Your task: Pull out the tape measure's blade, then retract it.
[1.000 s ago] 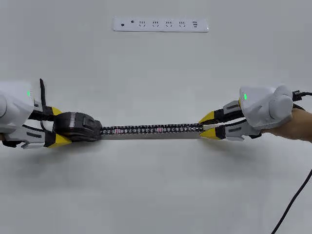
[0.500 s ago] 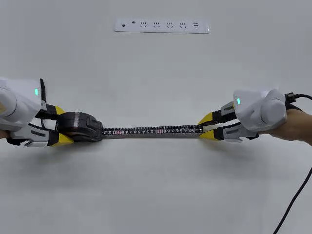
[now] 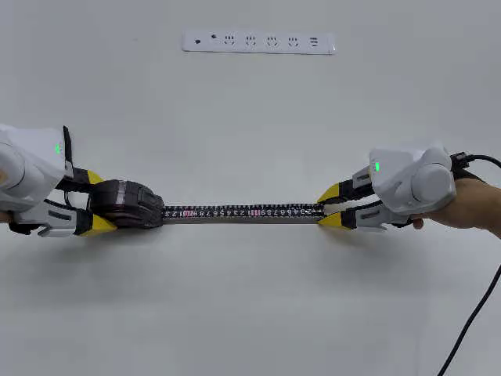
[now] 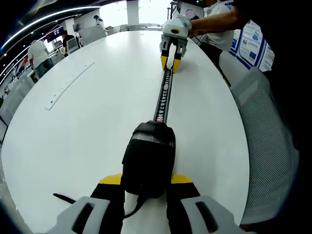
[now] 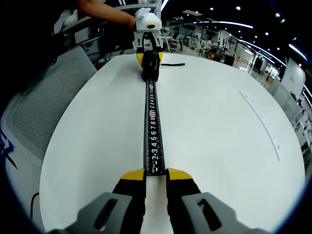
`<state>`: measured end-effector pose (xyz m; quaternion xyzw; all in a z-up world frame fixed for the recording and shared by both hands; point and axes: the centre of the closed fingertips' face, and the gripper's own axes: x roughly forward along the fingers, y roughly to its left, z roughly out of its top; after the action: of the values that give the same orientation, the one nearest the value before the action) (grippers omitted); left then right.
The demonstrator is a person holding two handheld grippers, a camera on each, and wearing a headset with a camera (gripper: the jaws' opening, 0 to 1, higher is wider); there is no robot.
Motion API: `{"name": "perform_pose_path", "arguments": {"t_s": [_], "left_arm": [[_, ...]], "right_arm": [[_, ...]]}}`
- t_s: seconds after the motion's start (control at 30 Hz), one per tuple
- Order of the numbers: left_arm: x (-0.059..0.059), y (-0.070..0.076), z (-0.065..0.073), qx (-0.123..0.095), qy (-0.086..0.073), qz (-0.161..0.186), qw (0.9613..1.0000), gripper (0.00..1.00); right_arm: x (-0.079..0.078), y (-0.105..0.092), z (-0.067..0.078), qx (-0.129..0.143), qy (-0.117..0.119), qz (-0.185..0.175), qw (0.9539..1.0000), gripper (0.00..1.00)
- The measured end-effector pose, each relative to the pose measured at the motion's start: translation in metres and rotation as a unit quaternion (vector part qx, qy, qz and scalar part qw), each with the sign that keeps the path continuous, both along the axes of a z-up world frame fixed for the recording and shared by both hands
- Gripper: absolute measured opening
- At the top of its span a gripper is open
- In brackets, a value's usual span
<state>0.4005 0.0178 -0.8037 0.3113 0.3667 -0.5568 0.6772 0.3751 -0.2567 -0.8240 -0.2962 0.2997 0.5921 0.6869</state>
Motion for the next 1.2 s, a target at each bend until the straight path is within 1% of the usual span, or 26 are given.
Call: {"name": "perform_pose_path", "arguments": {"t_s": [0.17,0.33,0.57,0.67,0.77,0.83,0.97,1.07,1.17,1.2], "left_arm": [[0.0,0.0,0.0,-0.002,-0.001,0.0,1.0,0.3],[0.0,0.0,-0.001,-0.005,0.005,0.003,1.0,0.3],[-0.001,0.001,-0.002,0.0,0.006,0.003,1.0,0.31],[-0.001,0.001,-0.002,0.0,0.006,0.004,1.0,0.35],[-0.002,0.004,-0.001,-0.005,0.002,0.009,0.9999,0.37],[-0.002,0.006,0.0,-0.009,0.0,0.012,0.9999,0.41],[-0.002,0.007,0.004,-0.017,-0.004,0.02,0.9996,0.47],[-0.001,0.007,0.006,-0.021,-0.009,0.025,0.9994,0.55],[-0.002,0.008,0.008,-0.02,-0.01,0.026,0.9994,0.61],[-0.004,0.009,0.008,-0.019,-0.01,0.025,0.9995,0.63]], "right_arm": [[0.0,0.0,0.0,-0.002,0.0,-0.001,1.0,0.15],[0.002,0.001,-0.001,-0.003,-0.003,-0.002,1.0,0.16],[0.003,0.006,0.001,0.002,-0.003,-0.004,1.0,0.17],[0.003,0.006,0.001,0.002,-0.004,-0.005,1.0,0.19],[0.006,0.006,0.007,0.006,-0.008,-0.013,0.9999,0.21],[0.007,0.005,0.01,0.007,-0.01,-0.019,0.9998,0.24],[0.008,0.002,0.013,0.006,-0.015,-0.032,0.9994,0.34],[0.007,0.0,0.016,0.006,-0.019,-0.038,0.9991,0.41],[0.006,-0.002,0.019,0.006,-0.019,-0.044,0.9988,0.51],[0.005,-0.003,0.02,0.004,-0.02,-0.049,0.9986,0.56]]}}
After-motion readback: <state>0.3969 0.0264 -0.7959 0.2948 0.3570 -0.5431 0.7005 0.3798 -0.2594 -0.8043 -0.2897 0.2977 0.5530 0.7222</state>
